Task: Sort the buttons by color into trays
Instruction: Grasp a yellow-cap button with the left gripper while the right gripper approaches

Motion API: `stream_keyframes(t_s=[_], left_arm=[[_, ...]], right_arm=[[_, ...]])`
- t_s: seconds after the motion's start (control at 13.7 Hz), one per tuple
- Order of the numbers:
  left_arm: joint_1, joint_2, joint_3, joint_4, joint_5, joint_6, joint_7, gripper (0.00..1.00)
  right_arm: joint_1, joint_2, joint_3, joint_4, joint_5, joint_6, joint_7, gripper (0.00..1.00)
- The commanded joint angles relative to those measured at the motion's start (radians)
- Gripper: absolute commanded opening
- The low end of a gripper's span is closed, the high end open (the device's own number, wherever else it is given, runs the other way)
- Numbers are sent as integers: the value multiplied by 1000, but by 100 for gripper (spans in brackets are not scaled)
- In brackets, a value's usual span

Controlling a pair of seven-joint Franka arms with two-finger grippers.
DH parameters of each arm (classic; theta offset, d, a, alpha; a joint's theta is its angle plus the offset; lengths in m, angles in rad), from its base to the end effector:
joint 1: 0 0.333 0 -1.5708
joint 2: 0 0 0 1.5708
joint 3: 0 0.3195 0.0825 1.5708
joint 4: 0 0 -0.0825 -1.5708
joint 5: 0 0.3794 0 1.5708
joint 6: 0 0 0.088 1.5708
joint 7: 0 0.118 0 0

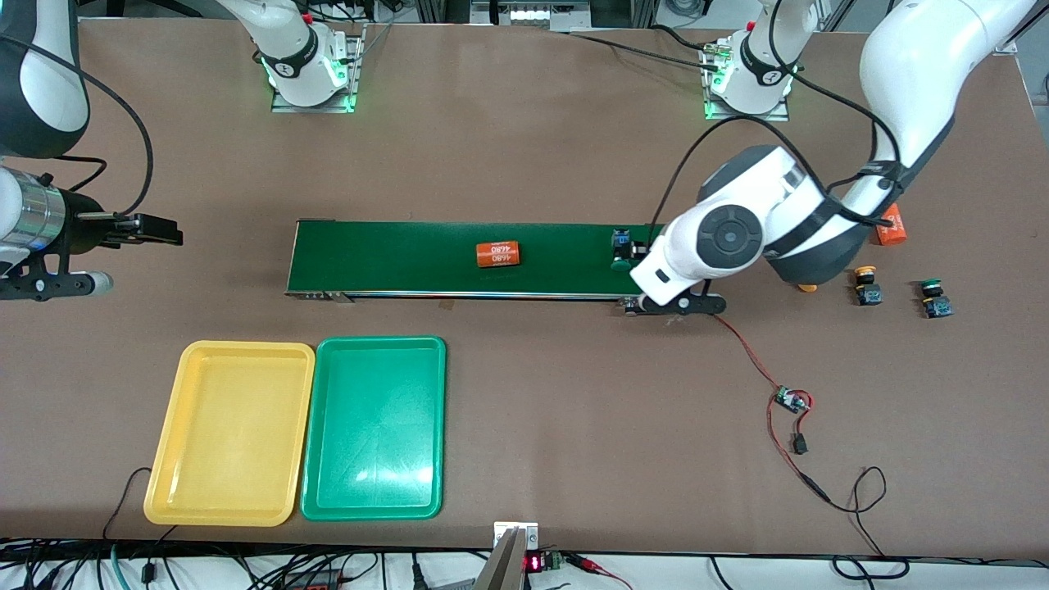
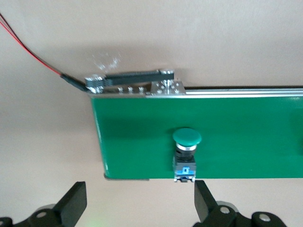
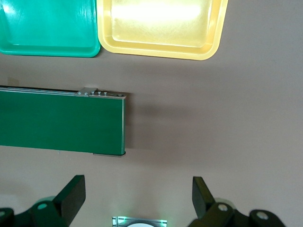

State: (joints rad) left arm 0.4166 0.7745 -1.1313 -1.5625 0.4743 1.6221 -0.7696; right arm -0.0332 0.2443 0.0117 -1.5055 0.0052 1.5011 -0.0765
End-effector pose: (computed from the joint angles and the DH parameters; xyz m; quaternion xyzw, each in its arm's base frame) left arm 0.5751 -0.2716 0.3529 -0.9851 0.0055 0.1720 0.0012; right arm 0.6015 -0.0130 0.5007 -0.9919 -0.0271 0.1237 0.0101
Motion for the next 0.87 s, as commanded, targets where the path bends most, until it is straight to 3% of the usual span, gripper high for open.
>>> stream_keyframes(t_s=[0.0,0.07,0.29,0.44,0.65,0.8], left_arm=[[-4,-10,42,76,0,-45,152,100],[1,-24,76,81,-19,-45,226,100],[-68,-150,293,76,-110,-36,482,100],[-108,-191,433,67,-193,-36,583,100],[-183,-256,655,-31,-210,-15,722,100],[-197,-296,766,-146,-210,109,727,100]], right_arm=[[3,1,2,-10,1,-1,11,100],[3,0,2,-13,1,-1,11,100],[4,-35,2,-82,1,28,11,100],[0,-98,2,-187,1,83,11,100],[-5,-221,-1,-394,1,224,11,100],[-5,-267,1,-473,1,286,11,100]])
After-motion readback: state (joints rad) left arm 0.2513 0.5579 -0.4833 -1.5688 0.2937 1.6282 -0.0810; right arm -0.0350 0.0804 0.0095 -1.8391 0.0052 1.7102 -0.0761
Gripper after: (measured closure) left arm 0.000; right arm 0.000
